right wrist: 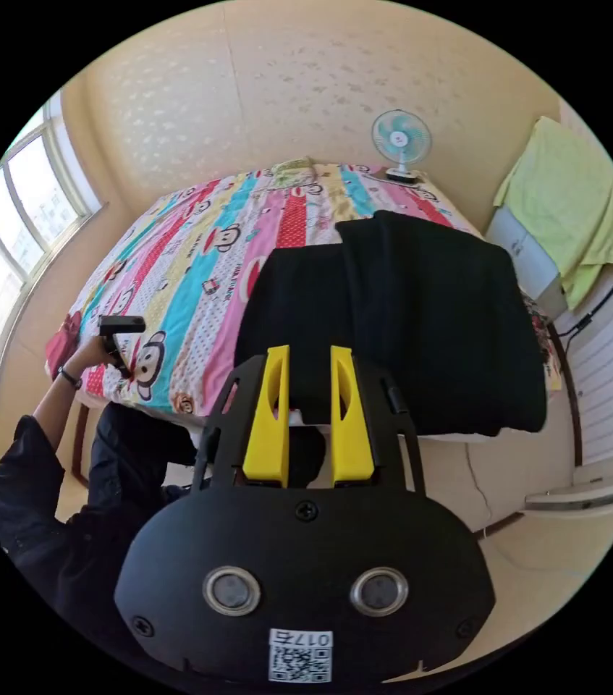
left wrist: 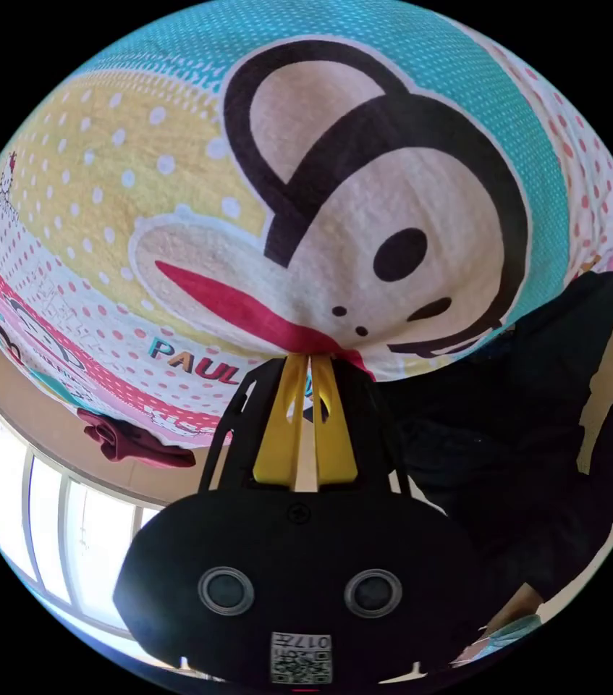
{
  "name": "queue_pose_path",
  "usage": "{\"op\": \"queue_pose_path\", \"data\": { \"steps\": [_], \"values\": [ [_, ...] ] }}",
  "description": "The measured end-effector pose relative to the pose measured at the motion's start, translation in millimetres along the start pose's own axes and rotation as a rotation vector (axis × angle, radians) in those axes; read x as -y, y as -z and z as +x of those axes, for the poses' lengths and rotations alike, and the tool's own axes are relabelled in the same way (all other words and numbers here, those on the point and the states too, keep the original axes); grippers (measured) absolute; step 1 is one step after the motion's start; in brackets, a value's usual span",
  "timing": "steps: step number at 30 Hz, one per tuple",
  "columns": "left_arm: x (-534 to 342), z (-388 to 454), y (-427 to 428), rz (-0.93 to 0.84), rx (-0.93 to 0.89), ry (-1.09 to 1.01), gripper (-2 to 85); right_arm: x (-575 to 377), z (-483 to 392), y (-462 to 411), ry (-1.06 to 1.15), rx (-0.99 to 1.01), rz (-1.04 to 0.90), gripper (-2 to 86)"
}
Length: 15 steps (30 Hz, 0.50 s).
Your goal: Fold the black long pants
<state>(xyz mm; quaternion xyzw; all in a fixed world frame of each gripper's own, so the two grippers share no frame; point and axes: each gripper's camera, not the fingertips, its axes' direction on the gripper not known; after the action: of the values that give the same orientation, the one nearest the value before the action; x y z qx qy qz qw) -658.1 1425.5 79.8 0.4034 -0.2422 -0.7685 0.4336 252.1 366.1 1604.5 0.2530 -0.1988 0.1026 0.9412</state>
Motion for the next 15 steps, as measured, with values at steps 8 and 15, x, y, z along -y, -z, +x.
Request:
{"op": "queue_pose_path", "data": {
  "steps": [8,15],
  "values": [
    [0.3,-30.1,-5.6,0.032,-0.047,-0.029,-0.5,-73.9,4.4,-28.9,-0.201,-0.243,0.169,15.1],
    [-0.9,-46.8,-7.2,0.062,-0.049,-0.033,-0.5,-65.9,-47.4,-92.4,-0.100,-0.631,0.067,6.3]
  ]
}}
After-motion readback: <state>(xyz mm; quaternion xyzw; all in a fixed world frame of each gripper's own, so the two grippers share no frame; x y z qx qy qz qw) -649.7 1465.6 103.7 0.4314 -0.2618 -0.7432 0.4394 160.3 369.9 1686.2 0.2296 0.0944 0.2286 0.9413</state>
